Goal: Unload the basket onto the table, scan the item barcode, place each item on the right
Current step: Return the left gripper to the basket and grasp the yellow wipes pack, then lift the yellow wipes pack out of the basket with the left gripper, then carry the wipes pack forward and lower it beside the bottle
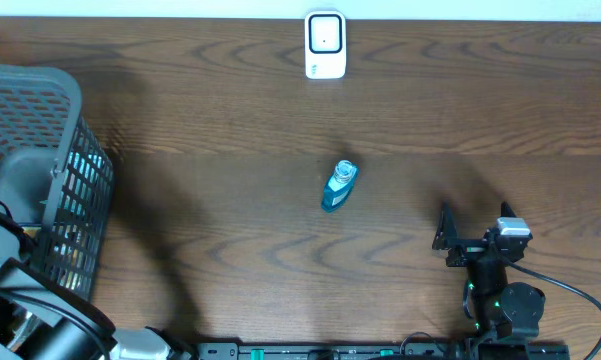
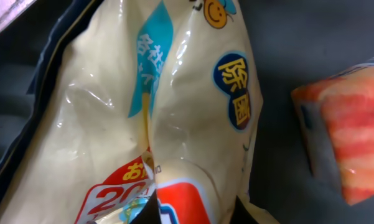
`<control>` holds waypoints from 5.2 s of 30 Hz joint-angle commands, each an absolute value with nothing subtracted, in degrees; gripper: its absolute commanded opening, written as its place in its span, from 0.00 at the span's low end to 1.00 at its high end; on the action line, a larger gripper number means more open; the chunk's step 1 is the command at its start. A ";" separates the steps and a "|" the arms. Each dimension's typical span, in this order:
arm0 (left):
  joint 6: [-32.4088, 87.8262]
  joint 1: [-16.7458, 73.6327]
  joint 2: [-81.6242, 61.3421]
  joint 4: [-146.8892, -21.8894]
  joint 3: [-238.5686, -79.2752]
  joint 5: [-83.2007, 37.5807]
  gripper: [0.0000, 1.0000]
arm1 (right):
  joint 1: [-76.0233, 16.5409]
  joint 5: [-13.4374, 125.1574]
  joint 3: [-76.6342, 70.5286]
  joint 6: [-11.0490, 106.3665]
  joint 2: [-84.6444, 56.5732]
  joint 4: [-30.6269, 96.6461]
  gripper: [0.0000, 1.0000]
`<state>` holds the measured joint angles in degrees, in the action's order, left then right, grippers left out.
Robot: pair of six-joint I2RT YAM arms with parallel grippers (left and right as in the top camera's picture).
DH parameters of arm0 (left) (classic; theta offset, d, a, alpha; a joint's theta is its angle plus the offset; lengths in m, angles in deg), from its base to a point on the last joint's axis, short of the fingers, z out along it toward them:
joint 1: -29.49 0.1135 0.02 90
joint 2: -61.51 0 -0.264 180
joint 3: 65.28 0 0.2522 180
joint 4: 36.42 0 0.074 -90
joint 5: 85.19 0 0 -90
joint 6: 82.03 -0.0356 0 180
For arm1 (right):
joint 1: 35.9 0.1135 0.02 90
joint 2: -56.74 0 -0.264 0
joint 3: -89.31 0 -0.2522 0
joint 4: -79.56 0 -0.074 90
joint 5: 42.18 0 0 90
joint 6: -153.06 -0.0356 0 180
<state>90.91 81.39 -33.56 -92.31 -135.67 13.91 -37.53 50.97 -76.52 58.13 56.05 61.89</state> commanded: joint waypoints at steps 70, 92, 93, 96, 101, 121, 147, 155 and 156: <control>69.77 49.85 -4.10 -6.37 -136.76 -81.98 0.07 | -37.03 50.73 -76.61 58.87 56.25 61.72 0.99; 68.99 48.45 -8.29 -8.10 -127.95 -81.63 0.07 | -37.03 50.73 -76.61 58.87 56.25 61.70 0.99; 68.42 47.95 -8.32 -8.10 -127.80 -81.71 0.07 | -37.03 50.73 -76.61 58.87 56.25 61.72 0.99; 63.96 43.86 -8.38 -8.10 -126.60 -81.78 0.08 | -37.03 50.73 -76.61 58.87 56.25 61.70 0.99; 57.66 37.28 -8.53 -8.10 -123.89 -81.76 0.07 | -37.03 50.73 -76.61 58.87 56.25 61.70 0.99; 48.88 35.89 -14.09 -9.74 -110.60 -68.73 0.08 | -37.03 50.73 -76.61 58.87 56.25 61.72 0.99; 25.34 3.23 -19.94 -37.06 -109.92 0.27 0.08 | -37.03 50.73 -76.61 58.89 56.25 61.72 0.99; 25.42 -1.69 -20.16 -32.47 -109.92 8.49 0.09 | -37.03 50.73 -76.61 58.87 56.25 61.70 0.99; 25.69 -1.73 -20.16 -32.45 -109.92 8.47 0.09 | -37.03 50.73 -76.61 58.87 56.25 61.72 0.99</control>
<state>26.30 -1.42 -20.21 -33.10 -109.50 3.72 -37.53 50.91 -76.52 58.15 56.05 61.89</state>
